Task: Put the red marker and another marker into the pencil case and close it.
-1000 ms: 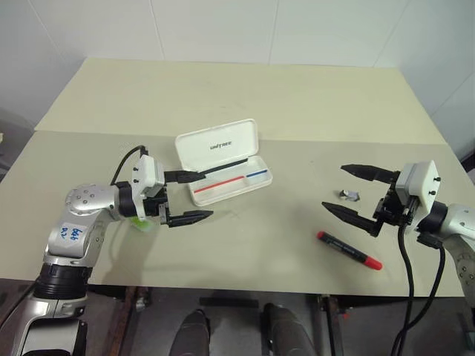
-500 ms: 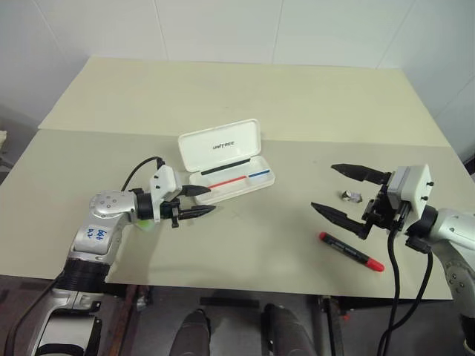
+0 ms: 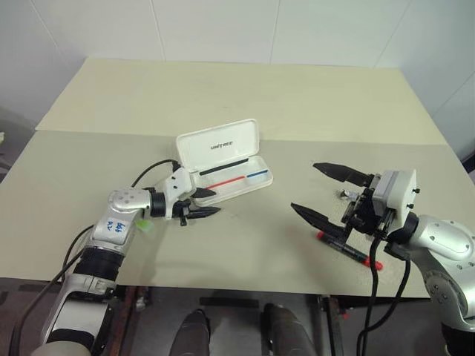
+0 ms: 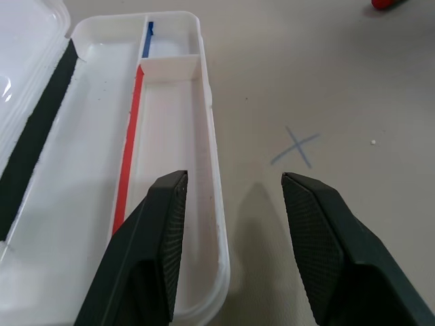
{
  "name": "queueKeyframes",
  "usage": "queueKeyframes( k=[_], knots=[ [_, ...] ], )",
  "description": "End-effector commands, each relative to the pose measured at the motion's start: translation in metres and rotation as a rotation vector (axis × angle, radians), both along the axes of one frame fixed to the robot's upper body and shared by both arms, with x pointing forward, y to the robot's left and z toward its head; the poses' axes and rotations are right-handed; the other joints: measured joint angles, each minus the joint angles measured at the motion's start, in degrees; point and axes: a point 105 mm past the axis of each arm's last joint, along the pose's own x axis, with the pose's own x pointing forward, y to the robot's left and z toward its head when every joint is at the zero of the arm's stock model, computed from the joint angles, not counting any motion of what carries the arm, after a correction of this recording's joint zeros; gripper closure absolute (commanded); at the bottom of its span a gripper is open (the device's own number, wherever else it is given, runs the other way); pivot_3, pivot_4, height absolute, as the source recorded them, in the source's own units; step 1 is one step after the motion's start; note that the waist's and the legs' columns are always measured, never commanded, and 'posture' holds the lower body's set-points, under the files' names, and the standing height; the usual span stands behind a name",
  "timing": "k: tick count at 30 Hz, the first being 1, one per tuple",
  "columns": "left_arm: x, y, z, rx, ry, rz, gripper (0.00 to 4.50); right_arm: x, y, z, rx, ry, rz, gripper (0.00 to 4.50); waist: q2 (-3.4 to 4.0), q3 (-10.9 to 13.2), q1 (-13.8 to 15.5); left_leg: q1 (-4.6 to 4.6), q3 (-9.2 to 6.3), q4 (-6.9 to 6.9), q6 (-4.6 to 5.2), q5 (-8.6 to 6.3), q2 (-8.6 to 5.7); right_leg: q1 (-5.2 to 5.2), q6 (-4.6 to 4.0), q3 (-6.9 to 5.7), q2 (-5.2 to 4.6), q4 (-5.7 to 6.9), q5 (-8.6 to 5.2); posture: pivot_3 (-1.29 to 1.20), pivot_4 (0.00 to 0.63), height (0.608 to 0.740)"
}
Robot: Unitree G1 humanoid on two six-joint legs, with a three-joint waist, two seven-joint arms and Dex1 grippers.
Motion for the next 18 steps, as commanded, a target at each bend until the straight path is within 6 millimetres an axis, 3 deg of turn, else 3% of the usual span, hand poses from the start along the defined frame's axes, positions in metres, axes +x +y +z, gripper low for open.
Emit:
queueKeyframes(
  k=[1,10,13,18],
  knots=[
    [0.001,0.001,-0.003,0.038,0.015,-0.010,2.27,-0.008,0.008,0.008,0.010,-0.046,0.019,0.00,0.00,0.00,-0.03,0.00,0.00,0.00,0.00,0.00,0.00,0.00,-0.01,0.00,0.00,0.00,0.00,0.00,0.150,0.740],
    [0.007,0.004,-0.012,0.113,0.064,0.003,2.27,-0.021,0.014,-0.001,-0.054,0.035,0.122,0.00,0.00,0.00,-0.06,0.01,0.01,0.01,0.00,0.00,0.00,0.01,-0.01,0.00,0.00,0.03,-0.01,0.00,0.150,0.740],
    [0.005,0.002,-0.013,0.146,0.074,-0.018,2.87,-0.021,0.013,-0.001,-0.077,0.042,0.141,0.00,-0.01,-0.01,-0.11,0.03,0.01,0.02,0.00,0.00,0.00,0.01,-0.03,0.00,0.00,0.04,-0.01,0.00,0.150,0.740],
    [0.002,-0.004,-0.008,0.165,0.057,-0.059,4.48,-0.020,0.014,0.003,-0.081,0.033,0.147,0.00,0.00,-0.01,-0.12,0.06,0.02,0.00,0.00,0.00,0.01,0.01,-0.05,0.00,0.00,0.05,-0.03,0.00,0.150,0.740]
  ],
)
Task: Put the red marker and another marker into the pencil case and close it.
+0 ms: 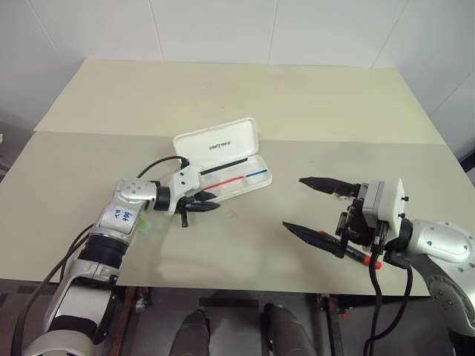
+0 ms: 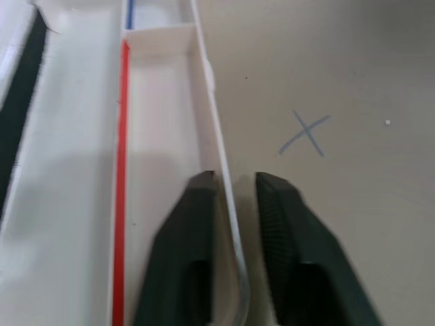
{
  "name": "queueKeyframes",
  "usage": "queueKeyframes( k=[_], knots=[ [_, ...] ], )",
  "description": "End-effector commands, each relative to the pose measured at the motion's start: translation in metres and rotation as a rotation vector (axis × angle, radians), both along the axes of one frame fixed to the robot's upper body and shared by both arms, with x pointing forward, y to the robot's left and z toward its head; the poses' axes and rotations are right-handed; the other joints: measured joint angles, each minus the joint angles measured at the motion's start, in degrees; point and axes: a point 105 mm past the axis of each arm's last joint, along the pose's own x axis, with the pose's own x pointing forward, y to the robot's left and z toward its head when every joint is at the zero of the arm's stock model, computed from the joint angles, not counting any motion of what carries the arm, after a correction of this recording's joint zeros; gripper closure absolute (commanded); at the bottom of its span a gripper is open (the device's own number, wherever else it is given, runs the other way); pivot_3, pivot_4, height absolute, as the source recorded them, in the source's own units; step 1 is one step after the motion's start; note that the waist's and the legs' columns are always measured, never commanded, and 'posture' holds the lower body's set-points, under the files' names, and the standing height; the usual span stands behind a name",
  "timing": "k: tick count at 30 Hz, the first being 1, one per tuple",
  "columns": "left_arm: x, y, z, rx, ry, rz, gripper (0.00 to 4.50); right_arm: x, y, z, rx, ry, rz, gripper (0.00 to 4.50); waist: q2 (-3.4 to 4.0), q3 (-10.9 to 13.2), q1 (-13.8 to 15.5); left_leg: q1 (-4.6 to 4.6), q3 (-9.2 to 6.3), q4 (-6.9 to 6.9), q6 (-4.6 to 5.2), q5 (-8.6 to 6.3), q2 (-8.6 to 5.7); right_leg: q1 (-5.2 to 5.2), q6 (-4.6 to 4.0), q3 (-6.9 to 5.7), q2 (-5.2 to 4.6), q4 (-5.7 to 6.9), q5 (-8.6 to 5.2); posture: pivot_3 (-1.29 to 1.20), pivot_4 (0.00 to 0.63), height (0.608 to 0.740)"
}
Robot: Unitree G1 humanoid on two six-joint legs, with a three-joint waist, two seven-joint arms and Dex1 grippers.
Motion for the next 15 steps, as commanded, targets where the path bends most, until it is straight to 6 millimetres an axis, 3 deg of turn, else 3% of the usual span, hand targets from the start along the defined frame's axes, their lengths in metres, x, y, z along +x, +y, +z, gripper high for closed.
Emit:
queueKeyframes(
  k=[1,15],
  knots=[
    [-0.007,-0.002,-0.006,0.046,0.031,-0.037,4.48,-0.005,0.003,0.008,-0.001,-0.030,0.031,0.00,0.00,0.00,0.05,-0.01,-0.01,-0.01,0.00,0.00,0.00,0.00,0.02,0.00,0.00,0.00,0.01,0.00,0.150,0.740],
    [-0.034,-0.026,0.031,0.010,-0.035,-0.227,4.48,0.001,-0.006,0.006,-0.014,-0.018,0.019,0.00,-0.01,0.01,0.22,-0.10,-0.02,0.00,0.04,-0.05,-0.01,-0.01,0.07,0.00,0.00,-0.05,0.01,0.00,0.150,0.740]
  ],
)
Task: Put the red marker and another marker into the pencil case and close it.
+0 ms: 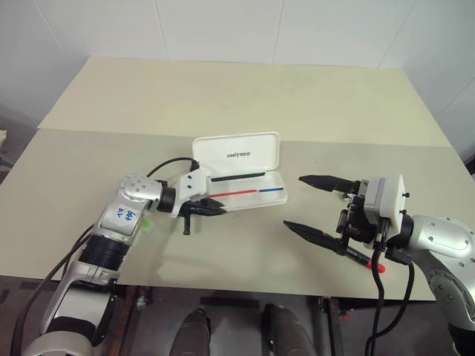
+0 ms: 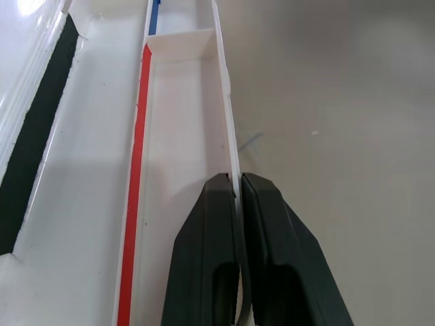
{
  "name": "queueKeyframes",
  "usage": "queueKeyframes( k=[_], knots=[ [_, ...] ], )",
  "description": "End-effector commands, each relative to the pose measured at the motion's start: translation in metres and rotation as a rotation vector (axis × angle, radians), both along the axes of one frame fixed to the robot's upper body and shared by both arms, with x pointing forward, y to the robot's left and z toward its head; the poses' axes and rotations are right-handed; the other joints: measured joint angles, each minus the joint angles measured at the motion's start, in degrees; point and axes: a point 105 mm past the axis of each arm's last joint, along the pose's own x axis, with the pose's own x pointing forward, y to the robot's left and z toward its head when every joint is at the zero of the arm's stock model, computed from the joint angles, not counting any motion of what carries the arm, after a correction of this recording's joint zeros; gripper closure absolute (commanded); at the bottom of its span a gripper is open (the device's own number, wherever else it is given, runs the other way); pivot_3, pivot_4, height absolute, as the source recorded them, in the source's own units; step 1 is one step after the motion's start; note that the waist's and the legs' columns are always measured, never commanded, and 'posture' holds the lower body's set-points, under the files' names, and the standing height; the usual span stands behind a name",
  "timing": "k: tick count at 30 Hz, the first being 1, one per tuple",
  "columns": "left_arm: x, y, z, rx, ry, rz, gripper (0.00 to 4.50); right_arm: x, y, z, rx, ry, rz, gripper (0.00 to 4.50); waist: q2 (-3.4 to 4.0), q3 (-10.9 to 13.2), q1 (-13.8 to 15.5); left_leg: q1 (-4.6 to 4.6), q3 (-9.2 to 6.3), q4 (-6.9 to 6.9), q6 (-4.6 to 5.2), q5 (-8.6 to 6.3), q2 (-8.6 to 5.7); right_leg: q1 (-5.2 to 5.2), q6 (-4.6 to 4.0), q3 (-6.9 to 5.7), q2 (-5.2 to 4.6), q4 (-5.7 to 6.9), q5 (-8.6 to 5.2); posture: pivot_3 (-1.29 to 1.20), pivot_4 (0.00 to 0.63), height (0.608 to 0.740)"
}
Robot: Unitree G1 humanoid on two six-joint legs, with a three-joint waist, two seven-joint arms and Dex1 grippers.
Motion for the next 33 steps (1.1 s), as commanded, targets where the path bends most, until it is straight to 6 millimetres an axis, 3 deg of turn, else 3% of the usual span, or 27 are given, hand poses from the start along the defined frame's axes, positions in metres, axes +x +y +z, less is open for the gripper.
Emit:
queueKeyframes(
  k=[1,9,17,26,32,33],
  knots=[
    [-0.016,-0.005,0.014,0.000,-0.044,-0.095,4.48,-0.001,-0.004,0.007,-0.004,-0.028,0.003,0.00,0.00,0.00,-0.04,0.00,0.00,0.00,0.00,0.00,0.00,0.00,0.00,0.00,0.00,0.00,0.00,0.00,0.150,0.740],
    [-0.035,-0.004,-0.006,0.070,-0.028,-0.158,4.48,-0.001,-0.003,0.007,-0.003,-0.024,0.006,0.00,0.00,0.00,-0.13,0.01,0.00,0.01,0.00,0.00,0.00,-0.01,-0.13,0.00,0.00,0.01,-0.07,0.00,0.150,0.740],
    [-0.037,-0.012,-0.020,0.061,0.010,-0.128,4.48,-0.004,-0.002,0.009,-0.001,-0.027,0.005,0.00,0.00,0.00,-0.07,0.01,0.00,0.04,0.00,0.00,0.00,-0.01,-0.19,0.00,0.00,0.02,-0.10,0.00,0.150,0.740],
    [-0.033,-0.031,-0.022,0.043,0.023,-0.140,4.48,-0.005,0.001,0.011,0.002,-0.027,0.010,0.00,0.00,0.00,0.94,0.01,0.00,0.08,0.00,0.01,-0.01,0.01,-0.20,0.00,0.00,0.03,-0.10,0.00,0.150,0.740],
    [-0.031,-0.033,-0.011,0.023,-0.022,-0.145,2.83,-0.004,0.003,0.011,0.006,-0.025,0.015,0.00,0.00,0.00,1.24,-0.01,0.00,0.08,0.00,0.01,0.00,0.01,-0.21,0.00,0.00,0.00,-0.11,0.00,0.150,0.740],
    [-0.032,-0.031,-0.008,0.019,-0.026,-0.146,2.83,-0.003,0.004,0.011,0.008,-0.024,0.016,0.00,0.00,0.00,1.24,0.00,0.00,0.07,0.00,0.01,0.00,0.01,-0.20,0.00,0.00,0.00,-0.11,0.00,0.150,0.740]
  ],
)
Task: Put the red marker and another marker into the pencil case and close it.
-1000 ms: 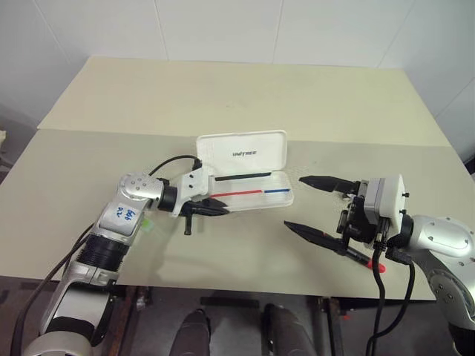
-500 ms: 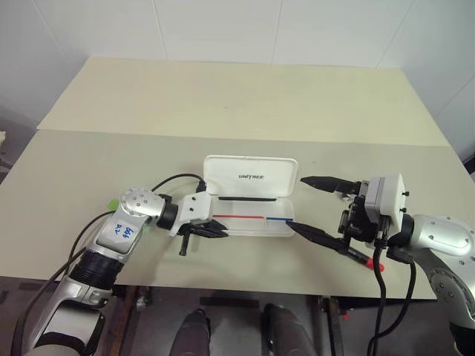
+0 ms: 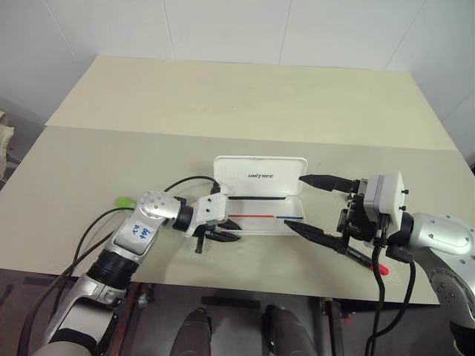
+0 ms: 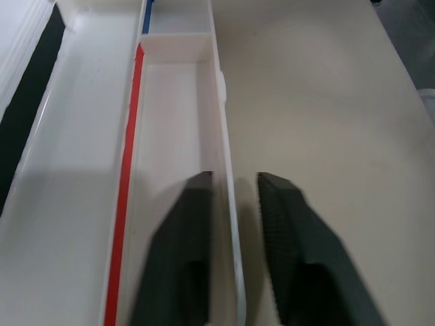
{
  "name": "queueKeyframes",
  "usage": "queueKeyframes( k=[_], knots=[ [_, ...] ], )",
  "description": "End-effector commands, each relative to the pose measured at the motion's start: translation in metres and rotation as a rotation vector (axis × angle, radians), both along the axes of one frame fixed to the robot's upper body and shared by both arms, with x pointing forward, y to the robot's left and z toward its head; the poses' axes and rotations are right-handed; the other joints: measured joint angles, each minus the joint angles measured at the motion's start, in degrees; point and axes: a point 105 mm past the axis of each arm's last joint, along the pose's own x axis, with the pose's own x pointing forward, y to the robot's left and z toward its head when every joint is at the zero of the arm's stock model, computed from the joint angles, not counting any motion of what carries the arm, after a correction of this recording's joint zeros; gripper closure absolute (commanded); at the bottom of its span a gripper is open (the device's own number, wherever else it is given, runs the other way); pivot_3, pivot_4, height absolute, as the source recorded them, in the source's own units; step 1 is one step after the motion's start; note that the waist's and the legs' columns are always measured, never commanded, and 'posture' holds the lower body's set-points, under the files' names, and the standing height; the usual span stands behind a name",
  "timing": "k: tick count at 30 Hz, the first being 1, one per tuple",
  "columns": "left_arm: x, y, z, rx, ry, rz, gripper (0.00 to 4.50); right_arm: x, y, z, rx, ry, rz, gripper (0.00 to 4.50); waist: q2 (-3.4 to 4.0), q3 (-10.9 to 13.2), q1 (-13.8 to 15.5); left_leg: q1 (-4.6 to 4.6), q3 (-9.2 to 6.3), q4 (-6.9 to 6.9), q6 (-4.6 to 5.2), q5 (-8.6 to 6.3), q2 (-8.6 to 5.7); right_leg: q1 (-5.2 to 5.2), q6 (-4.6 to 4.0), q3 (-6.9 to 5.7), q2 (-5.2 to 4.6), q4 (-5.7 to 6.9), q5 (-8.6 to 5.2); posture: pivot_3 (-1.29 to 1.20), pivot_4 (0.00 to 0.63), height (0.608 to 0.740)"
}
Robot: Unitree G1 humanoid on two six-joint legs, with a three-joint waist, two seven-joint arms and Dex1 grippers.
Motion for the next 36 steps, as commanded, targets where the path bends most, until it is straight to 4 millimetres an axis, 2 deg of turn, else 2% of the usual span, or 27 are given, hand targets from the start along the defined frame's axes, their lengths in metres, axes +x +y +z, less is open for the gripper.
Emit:
queueKeyframes(
  k=[1,6,10,13,16,19,23,29,33,36],
  knots=[
    [-0.001,0.000,0.022,-0.038,-0.072,-0.024,2.83,-0.005,0.004,0.009,0.008,-0.040,0.021,0.00,0.00,0.00,0.00,0.00,0.00,-0.01,0.00,0.00,0.00,0.00,0.01,0.00,0.00,0.00,0.00,0.00,0.150,0.740],
    [-0.007,0.010,0.038,-0.083,-0.076,-0.015,2.83,-0.003,0.006,0.007,0.018,-0.032,0.029,0.00,0.00,0.00,-0.14,0.02,0.01,-0.01,0.00,0.00,0.00,-0.01,0.00,0.00,0.00,0.02,0.00,0.00,0.150,0.740],
    [-0.015,0.022,0.066,-0.217,-0.082,0.009,2.83,-0.001,0.005,0.004,0.033,-0.014,0.024,0.00,0.00,0.00,-0.15,0.01,0.01,0.00,0.00,0.00,0.00,-0.01,0.00,0.00,-0.01,0.02,0.00,0.00,0.150,0.740],
    [-0.024,0.031,0.077,-0.288,-0.073,0.005,1.97,0.000,0.001,0.002,0.042,0.001,0.003,0.00,0.00,0.00,-0.12,0.01,0.00,-0.01,0.00,0.00,0.01,-0.01,0.01,0.00,-0.01,0.03,0.00,0.00,0.150,0.740],
    [-0.032,0.039,0.080,-0.333,-0.052,0.006,0.90,0.001,-0.004,0.000,0.048,0.015,-0.021,0.00,0.00,0.00,-0.13,0.02,0.00,-0.01,0.00,0.00,0.01,0.00,0.00,0.00,-0.01,0.03,0.00,0.00,0.150,0.740],
    [-0.034,0.060,0.090,-0.418,-0.069,0.080,0.02,0.005,-0.035,-0.013,0.034,0.076,-0.142,0.00,0.00,0.00,-0.06,0.02,0.00,-0.02,0.00,0.00,0.01,0.00,-0.15,0.00,-0.01,0.02,-0.08,0.00,0.150,0.740],
    [-0.034,0.072,0.097,-0.446,-0.110,0.106,0.02,0.003,-0.073,-0.042,-0.029,0.173,-0.253,0.00,0.00,0.00,0.13,0.01,0.01,0.01,0.00,0.00,0.00,0.02,-0.50,0.00,-0.02,-0.01,-0.26,0.00,0.150,0.740],
    [-0.037,0.077,0.098,-0.422,-0.087,0.072,0.02,-0.004,-0.116,-0.076,-0.118,0.282,-0.340,0.00,-0.01,-0.01,-0.36,0.13,0.05,0.02,0.00,0.02,0.01,0.11,-0.63,0.01,-0.01,-0.06,-0.32,0.00,0.150,0.740],
    [-0.048,0.077,0.098,-0.362,0.034,0.007,0.02,-0.006,-0.131,-0.094,-0.157,0.346,-0.351,0.00,-0.01,-0.01,-0.99,0.15,0.09,0.03,0.02,0.05,0.01,0.11,-0.66,0.02,-0.02,-0.05,-0.31,0.00,0.150,0.740],
    [-0.050,0.076,0.101,-0.342,0.048,-0.023,0.02,-0.004,-0.139,-0.106,-0.160,0.383,-0.364,0.00,-0.02,-0.01,-1.45,0.15,0.09,0.03,0.02,0.07,0.01,0.12,-0.67,0.04,-0.02,-0.05,-0.29,0.00,0.150,0.740]
  ],
)
